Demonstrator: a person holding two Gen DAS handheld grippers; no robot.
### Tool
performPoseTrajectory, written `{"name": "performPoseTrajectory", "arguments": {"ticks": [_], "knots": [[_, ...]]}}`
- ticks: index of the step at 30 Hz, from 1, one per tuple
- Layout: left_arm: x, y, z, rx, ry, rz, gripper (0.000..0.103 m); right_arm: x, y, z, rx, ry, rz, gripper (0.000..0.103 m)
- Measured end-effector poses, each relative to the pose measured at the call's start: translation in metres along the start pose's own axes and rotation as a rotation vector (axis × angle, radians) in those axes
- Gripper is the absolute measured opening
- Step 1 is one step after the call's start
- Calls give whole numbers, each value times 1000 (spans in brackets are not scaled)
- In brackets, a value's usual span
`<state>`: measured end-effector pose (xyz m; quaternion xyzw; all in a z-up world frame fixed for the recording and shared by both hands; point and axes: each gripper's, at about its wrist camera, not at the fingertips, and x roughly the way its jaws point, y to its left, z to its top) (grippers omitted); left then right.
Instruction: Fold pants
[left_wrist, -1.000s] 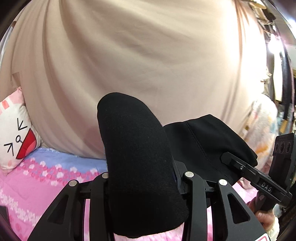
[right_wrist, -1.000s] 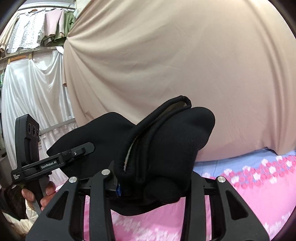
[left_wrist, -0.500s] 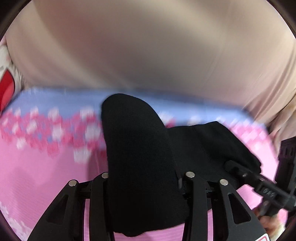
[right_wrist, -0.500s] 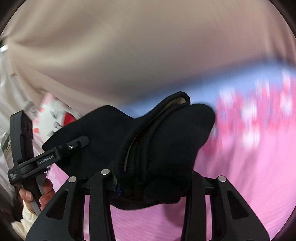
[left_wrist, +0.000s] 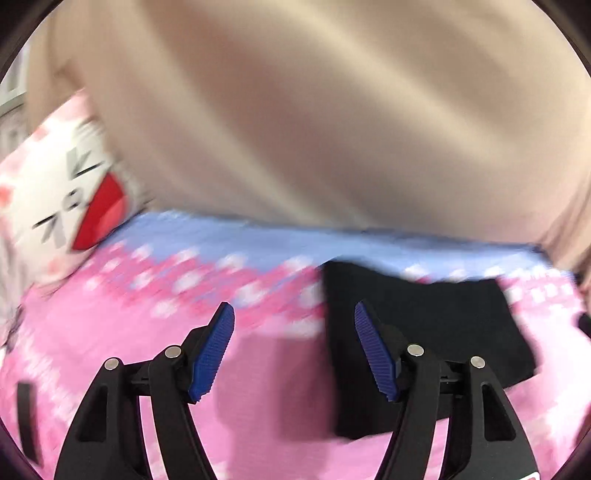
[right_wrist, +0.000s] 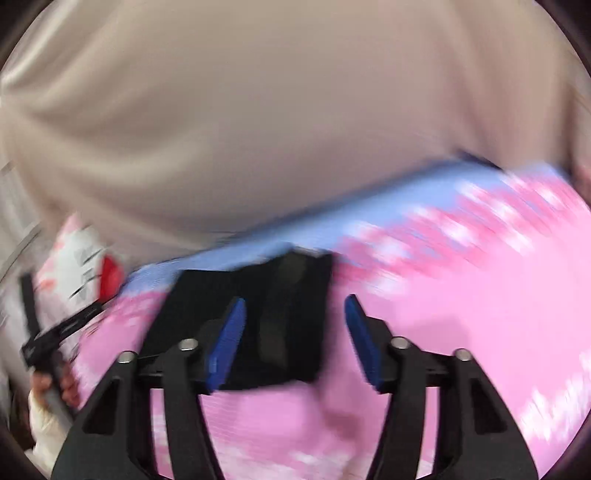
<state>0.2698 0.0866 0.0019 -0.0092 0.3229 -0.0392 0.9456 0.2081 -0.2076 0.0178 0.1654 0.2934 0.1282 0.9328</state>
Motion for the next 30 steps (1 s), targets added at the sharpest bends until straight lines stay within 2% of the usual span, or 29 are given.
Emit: {"name": "performPoseTrajectory", "arguments": {"ticks": [2,4,6,7,8,9,10,11,13,14,16,17,18,19,21,22,24,25,26,27,29,30], "knots": [[25,-24,12,-30,49,-46,71,56,39,14,-59,87,71,46],[63,-43,12,-36,136,-28,71,108,48,18,-56,163,80,42],[97,-55,0,-24,207,12,71,161,28,11,-50,238,-17,40],[106,-58,-6,-24,229,42,71,178,10,6,-50,253,-108,18],[117,-58,-14,-22,244,67,72,184,-18,0,-7,232,-124,0],[126,-56,-24,-8,231,82,79,176,-41,-3,83,191,-39,0],[131,-52,-31,5,214,87,86,169,-67,-6,228,182,36,0],[133,-49,-38,11,190,106,92,164,-74,-6,276,187,7,0],[135,-47,-42,-7,165,109,93,156,-58,-2,214,201,-36,0],[137,-47,-40,-7,165,115,93,148,-41,0,157,192,-43,3],[137,-49,-37,-4,164,118,93,136,-18,-3,45,159,-28,1],[139,-49,-38,-4,163,120,93,139,-15,-6,-3,162,-80,1],[140,-48,-38,-4,164,118,93,152,-28,-13,-49,199,-185,0],[136,-49,-38,-3,168,108,93,150,-42,-17,22,182,-137,0],[124,-50,-36,17,173,110,92,129,-42,-15,112,177,-120,0],[115,-49,-37,29,162,111,91,109,-27,-17,78,140,-102,6],[85,-52,-41,73,102,120,90,79,-6,-30,0,90,-67,6],[75,-53,-44,90,81,128,90,71,1,-40,-27,95,-71,6],[68,-55,-47,102,67,135,90,73,0,-53,-48,135,-92,6],[60,-58,-52,114,55,140,90,82,-9,-65,-51,182,-130,3],[53,-64,-59,130,63,125,90,73,-33,-79,20,163,-104,0],[51,-67,-63,141,78,111,90,68,-32,-77,54,167,-119,0]]}}
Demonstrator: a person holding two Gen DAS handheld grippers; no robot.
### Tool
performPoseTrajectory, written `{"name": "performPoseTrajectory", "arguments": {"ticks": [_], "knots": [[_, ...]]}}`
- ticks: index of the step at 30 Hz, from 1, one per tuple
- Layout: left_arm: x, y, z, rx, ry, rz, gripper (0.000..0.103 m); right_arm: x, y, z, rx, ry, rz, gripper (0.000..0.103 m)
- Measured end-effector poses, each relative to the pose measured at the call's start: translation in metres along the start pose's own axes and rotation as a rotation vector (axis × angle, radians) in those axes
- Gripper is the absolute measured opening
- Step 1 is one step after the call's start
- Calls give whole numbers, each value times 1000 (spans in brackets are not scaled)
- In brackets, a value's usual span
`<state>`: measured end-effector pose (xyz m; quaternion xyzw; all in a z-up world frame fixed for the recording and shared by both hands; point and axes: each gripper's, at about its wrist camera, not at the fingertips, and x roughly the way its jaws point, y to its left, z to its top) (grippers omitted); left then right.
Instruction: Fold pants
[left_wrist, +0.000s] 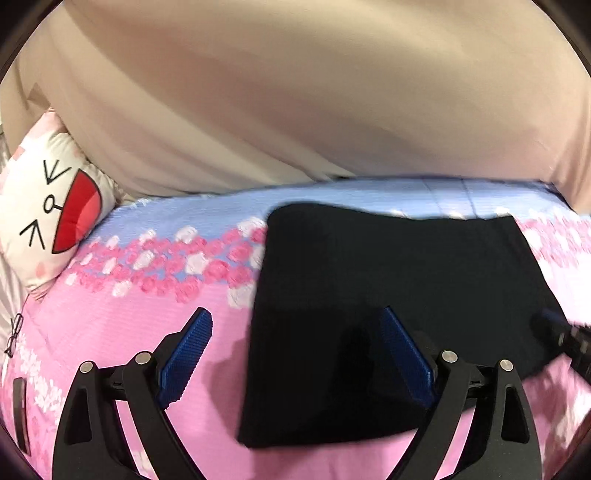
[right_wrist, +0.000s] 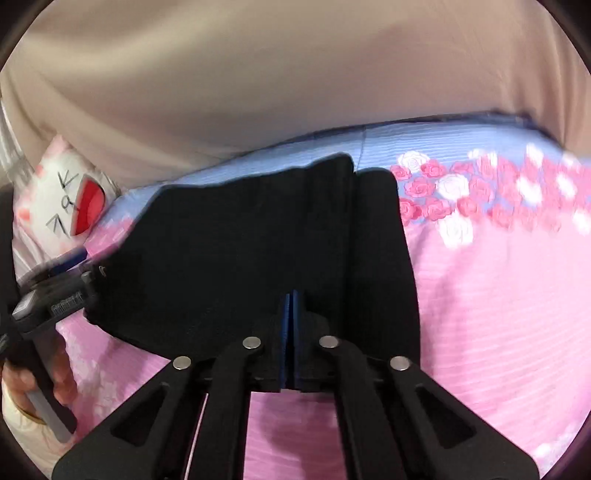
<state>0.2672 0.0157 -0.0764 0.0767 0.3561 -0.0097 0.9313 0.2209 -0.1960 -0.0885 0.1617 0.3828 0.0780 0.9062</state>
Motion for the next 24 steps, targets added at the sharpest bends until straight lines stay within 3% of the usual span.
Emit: {"name": "performPoseTrajectory", "arguments": {"ticks": [3,5,6,8,11,13,15,16,18,20,22,23,24], "knots": [[-7,-7,-8,24,11,-5,90,-26,30,-5,-100,-74,-24,7],[-6,-9,-12,21,17,-3,90,-8,29,-11,-158,-29,-109,6],[-2,-11,-15,21,34,-6,90,5,23,-14,-146,-7,-123,4],[7,-13,-19,23,64,3,91,4,11,-17,-66,-25,-70,3],[18,-10,-28,-5,74,-1,93,-20,17,-14,-53,-52,-33,8],[20,-5,-28,-46,83,-21,93,-21,24,-4,-86,-57,-43,9],[20,-4,-27,-58,86,-22,93,-8,19,-3,-116,-28,-121,7],[20,-5,-28,-53,84,-20,93,1,5,-7,-82,-21,-135,22],[14,-7,-28,-30,83,-4,92,-11,-11,-8,41,-18,-53,24],[2,-6,-29,-14,70,1,92,-31,-5,-9,46,-37,-67,25],[-17,-7,-31,2,49,8,92,-56,9,-15,11,-78,-84,32],[-27,-7,-33,6,34,6,92,-69,17,-20,-8,-105,-104,40],[-40,-8,-35,11,19,8,92,-81,24,-26,-24,-130,-132,70]]}}
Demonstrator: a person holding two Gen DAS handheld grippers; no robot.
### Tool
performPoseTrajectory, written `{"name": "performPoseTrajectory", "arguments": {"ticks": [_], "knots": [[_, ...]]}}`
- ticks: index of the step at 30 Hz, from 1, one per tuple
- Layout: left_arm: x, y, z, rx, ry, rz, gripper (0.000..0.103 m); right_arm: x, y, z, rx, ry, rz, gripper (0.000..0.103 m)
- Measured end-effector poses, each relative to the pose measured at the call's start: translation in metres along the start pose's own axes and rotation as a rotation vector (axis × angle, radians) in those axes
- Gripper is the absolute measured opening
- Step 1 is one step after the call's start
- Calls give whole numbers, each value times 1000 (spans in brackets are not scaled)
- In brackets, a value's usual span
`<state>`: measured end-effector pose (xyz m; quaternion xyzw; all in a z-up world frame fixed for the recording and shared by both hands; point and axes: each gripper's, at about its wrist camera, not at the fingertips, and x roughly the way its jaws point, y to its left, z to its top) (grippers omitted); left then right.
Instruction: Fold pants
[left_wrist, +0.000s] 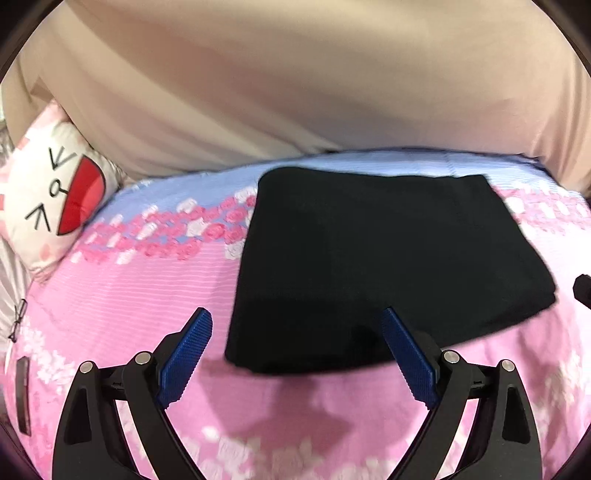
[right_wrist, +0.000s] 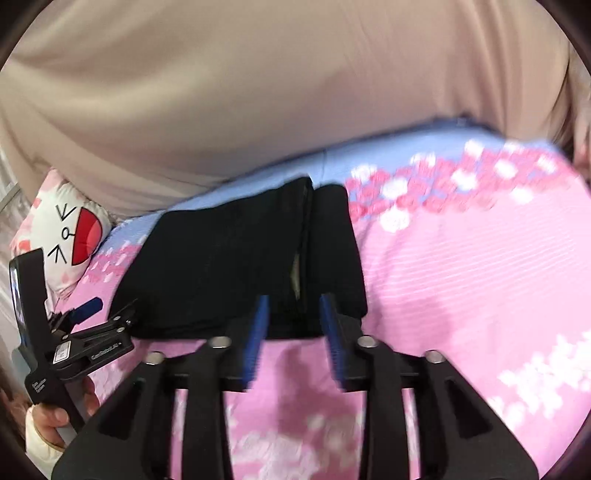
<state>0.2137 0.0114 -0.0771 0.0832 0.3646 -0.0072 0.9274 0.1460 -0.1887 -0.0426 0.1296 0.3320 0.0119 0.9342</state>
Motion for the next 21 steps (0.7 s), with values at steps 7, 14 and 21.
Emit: {"name": "performPoseTrajectory", "arguments": {"ticks": [7,14,21], "knots": [[-75,-10,-25,31,-94,11,97,-51,34,-25,-92,-85,-155,98],[-124,-6,-49,-10,-122,-83,97,-81,49,-47,-77,-121,-198,98],[-143,-5,-69,8,-106,-85,97,-101,66,-57,-107,-146,-203,98]]}}
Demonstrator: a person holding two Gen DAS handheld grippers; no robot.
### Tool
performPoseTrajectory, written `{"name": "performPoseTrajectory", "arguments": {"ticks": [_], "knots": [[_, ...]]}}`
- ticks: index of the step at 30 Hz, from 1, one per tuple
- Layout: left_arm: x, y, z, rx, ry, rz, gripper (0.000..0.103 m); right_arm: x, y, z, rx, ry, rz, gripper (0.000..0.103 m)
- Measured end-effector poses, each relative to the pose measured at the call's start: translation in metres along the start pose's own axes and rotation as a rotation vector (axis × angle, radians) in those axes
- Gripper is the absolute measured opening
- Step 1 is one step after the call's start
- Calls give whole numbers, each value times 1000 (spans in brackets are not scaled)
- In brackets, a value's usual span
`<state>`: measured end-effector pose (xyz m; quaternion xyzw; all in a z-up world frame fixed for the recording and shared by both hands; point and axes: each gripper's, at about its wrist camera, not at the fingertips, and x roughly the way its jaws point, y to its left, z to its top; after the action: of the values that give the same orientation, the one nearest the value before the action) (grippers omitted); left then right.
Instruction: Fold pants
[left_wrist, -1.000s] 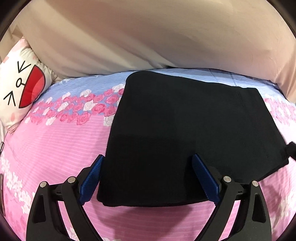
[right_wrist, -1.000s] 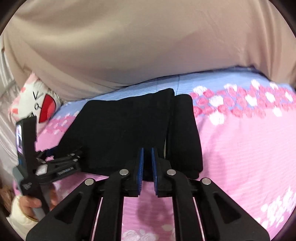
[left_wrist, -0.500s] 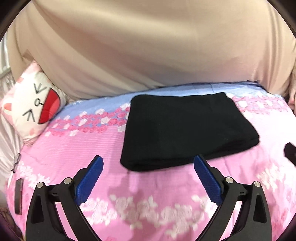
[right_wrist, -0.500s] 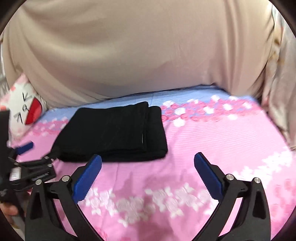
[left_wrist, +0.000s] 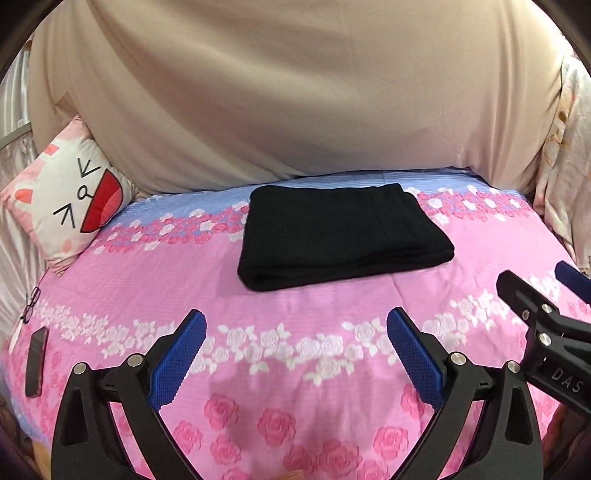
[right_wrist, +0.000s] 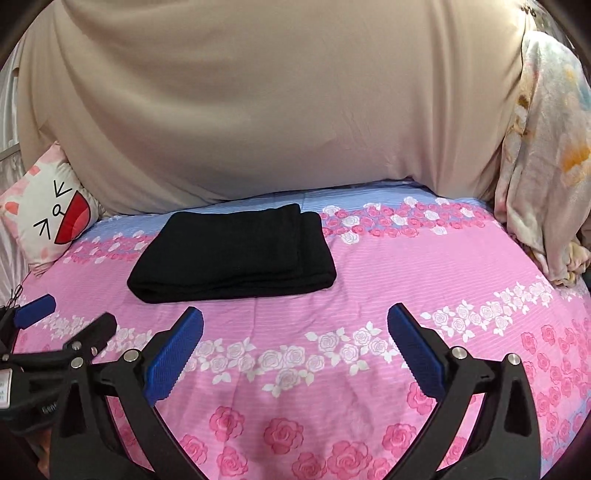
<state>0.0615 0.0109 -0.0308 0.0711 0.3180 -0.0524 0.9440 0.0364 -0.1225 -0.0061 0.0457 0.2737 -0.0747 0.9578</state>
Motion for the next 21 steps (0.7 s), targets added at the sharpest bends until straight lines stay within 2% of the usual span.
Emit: {"name": "performPoseTrajectory", "arguments": {"ticks": [4,10,21], "knots": [[-8,3,-5,2,-2,-1,97,-11,4,-1,-7,-19,-13,98],[-14,10,-7,5,-4,62,97,-20,10,1,-12,-30,-20,98],[-8,26,-12,2,35,14,97,-25,18,1,2,-36,-17,98]]}}
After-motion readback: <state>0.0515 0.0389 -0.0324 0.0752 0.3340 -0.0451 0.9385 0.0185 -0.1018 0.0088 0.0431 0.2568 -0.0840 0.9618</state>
